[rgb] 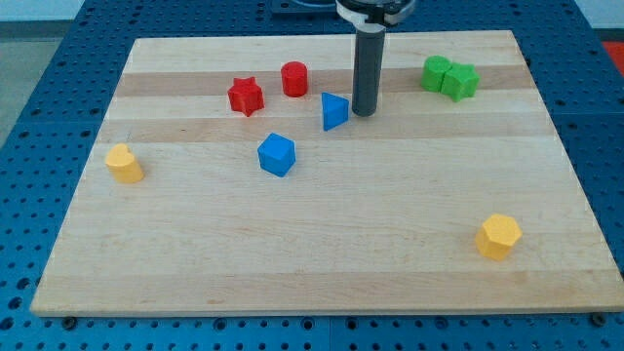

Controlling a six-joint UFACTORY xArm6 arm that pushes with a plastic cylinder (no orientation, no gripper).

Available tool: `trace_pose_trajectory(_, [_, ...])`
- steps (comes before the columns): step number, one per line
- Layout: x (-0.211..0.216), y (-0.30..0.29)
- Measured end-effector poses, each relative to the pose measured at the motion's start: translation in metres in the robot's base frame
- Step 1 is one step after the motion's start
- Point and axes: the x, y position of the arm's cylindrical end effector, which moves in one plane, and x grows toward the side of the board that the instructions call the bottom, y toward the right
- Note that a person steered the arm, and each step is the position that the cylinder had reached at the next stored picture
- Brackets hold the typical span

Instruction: Push the green star along with the green circle slightly left and up

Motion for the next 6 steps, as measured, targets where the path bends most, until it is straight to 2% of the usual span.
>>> trace_pose_trajectory(1, [0.019, -0.027])
trace_pose_trajectory(2, [-0.031, -0.016])
trace_pose_trajectory(3, [-0.033, -0.046])
trace_pose_trajectory(4, [0.032, -0.052])
trace_pose_trajectory(5, [0.044, -0.08])
trace_pose_trajectory(6, [0.024, -0.098])
